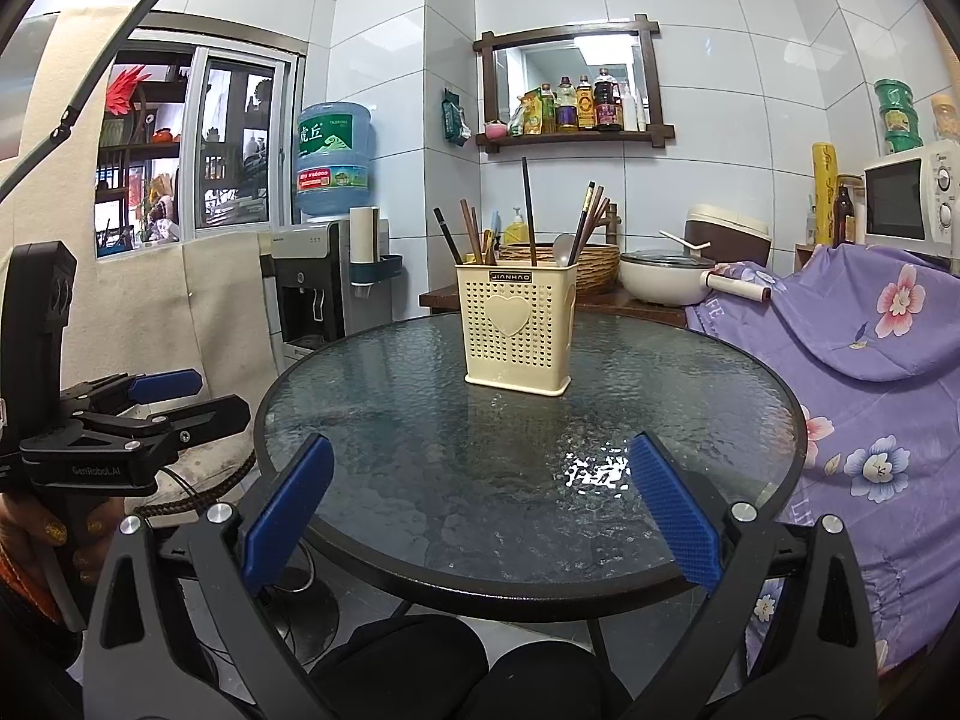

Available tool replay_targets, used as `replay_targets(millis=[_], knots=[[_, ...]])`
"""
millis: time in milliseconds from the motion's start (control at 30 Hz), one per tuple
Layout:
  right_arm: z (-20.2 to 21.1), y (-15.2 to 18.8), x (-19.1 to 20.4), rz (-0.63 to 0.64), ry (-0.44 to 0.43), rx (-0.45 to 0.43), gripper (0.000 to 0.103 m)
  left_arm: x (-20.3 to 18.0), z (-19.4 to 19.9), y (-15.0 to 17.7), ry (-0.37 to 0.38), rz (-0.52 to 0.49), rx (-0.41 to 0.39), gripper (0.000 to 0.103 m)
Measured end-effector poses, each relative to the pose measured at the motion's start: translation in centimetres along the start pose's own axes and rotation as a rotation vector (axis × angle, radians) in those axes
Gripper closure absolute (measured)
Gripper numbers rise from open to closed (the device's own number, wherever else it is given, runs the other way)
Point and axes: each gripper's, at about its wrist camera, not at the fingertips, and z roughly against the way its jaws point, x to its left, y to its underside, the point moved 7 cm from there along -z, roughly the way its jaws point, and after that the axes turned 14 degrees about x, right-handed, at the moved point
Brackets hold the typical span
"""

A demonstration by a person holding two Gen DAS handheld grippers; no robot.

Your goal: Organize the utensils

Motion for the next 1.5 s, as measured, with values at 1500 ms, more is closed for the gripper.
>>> replay_targets(millis=[1500], knots=[[-0.08,0.46,-0.13,0.003,-0.005,0.005,0.006,0.0,0.2,-0.02,-0.004,-0.006,0.001,0.006]])
